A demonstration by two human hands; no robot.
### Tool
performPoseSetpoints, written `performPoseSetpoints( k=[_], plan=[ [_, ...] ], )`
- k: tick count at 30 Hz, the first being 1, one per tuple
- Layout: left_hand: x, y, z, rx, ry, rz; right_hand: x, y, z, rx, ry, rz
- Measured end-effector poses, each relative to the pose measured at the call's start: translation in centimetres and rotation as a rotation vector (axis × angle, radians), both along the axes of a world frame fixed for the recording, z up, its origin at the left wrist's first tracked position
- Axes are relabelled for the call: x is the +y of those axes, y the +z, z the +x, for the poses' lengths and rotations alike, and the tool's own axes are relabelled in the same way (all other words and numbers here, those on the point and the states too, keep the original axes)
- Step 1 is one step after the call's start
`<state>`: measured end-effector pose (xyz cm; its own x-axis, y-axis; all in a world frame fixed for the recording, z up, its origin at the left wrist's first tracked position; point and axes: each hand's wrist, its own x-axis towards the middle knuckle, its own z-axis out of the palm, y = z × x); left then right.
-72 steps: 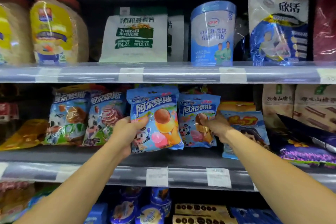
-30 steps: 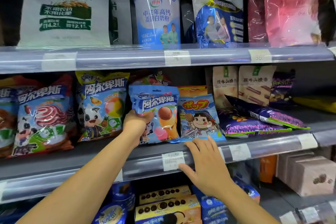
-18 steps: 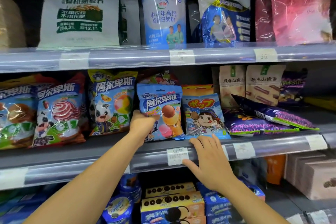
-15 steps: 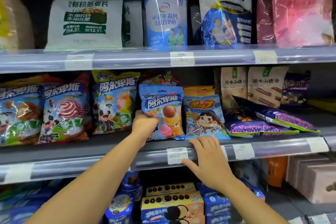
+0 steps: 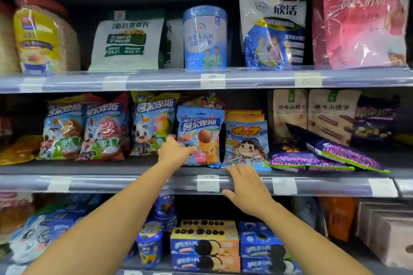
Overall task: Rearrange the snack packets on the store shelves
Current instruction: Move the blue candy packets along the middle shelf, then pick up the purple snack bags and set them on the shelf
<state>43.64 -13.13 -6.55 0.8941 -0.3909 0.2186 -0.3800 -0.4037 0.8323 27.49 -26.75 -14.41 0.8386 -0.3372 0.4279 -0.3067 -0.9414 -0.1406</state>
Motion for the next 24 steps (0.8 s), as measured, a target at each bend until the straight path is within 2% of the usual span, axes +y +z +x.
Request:
performPoseSetpoints(
  k=[4, 7, 10, 16, 20, 24],
  plan=[
    [1.8, -0.5, -2.0, -0.104, -0.056, 0.122, -0.5, 1.3, -0.8, 0.053, 0.035, 0.024],
    [3.0, -0.2, -4.3, -0.251, -0.106, 0.320, 0.0, 3.4, -2.5, 0.023, 0.027, 0.049],
    [3.4, 0.9, -6.6, -0.414, -0.123, 0.484, 0.3, 5.9, -4.8, -0.012, -0.032, -0.023],
    [3.2, 3.9, -11.6, -0.712, -0.190, 0.624, -0.7, 10.0, -10.9, 0.067, -0.189, -0.085],
    [1.9, 4.5, -14.1, -0.783, -0.254, 0.743, -0.9, 11.0, -14.8, 0.115, -0.276, -0.055],
    [1.3, 3.5, -17.4, -0.831, -0.278, 0.712, -1.0, 10.9, -19.3, 0.137, -0.376, -0.077]
  ],
)
